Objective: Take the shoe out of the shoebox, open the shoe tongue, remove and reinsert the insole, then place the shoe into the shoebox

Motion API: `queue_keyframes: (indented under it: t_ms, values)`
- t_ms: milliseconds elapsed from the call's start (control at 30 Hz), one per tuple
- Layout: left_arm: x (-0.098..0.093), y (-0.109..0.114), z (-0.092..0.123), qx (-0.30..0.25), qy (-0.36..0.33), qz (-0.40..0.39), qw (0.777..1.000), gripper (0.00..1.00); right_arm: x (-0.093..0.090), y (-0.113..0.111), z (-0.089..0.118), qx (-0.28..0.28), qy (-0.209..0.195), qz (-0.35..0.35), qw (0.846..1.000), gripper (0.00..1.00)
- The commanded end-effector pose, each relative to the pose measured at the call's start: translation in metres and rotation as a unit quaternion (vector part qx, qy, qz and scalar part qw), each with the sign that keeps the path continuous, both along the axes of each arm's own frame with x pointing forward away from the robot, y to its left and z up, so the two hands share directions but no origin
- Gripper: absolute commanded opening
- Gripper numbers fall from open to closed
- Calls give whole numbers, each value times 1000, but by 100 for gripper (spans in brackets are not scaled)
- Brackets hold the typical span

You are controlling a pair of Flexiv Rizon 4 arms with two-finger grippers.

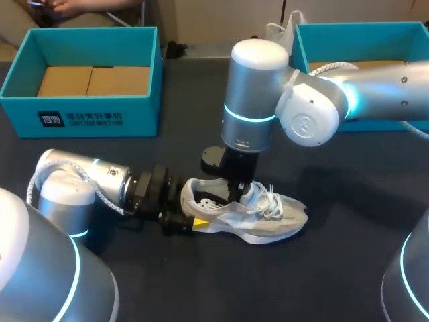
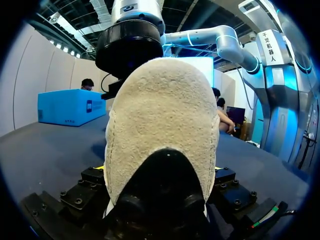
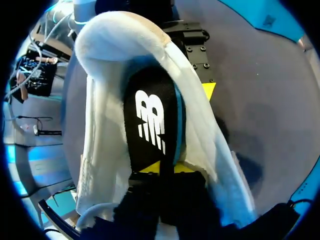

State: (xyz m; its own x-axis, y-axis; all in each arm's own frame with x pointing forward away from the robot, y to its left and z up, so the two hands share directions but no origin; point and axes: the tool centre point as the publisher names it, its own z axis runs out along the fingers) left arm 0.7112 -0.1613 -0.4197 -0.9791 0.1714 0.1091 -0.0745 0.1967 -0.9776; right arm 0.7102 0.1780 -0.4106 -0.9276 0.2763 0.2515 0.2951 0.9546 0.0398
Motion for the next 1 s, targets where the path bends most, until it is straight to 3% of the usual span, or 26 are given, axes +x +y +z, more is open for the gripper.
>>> queue_keyframes:
  t_ms: [33, 367, 533, 1000]
  values:
    - [1, -1, 1, 1, 0, 1, 1000, 0, -4, 5, -23, -8, 11, 2, 1000, 0]
    - [1, -1, 1, 1, 0, 1, 1000, 0, 2, -7, 4, 28, 31, 4, 999, 0]
    - [1, -1, 1, 1, 0, 1, 1000, 0, 7, -17, 18, 77, 46, 29, 996, 0]
    - [1, -1, 1, 1, 0, 1, 1000, 0, 14, -20, 36, 122, 46, 95, 987, 0]
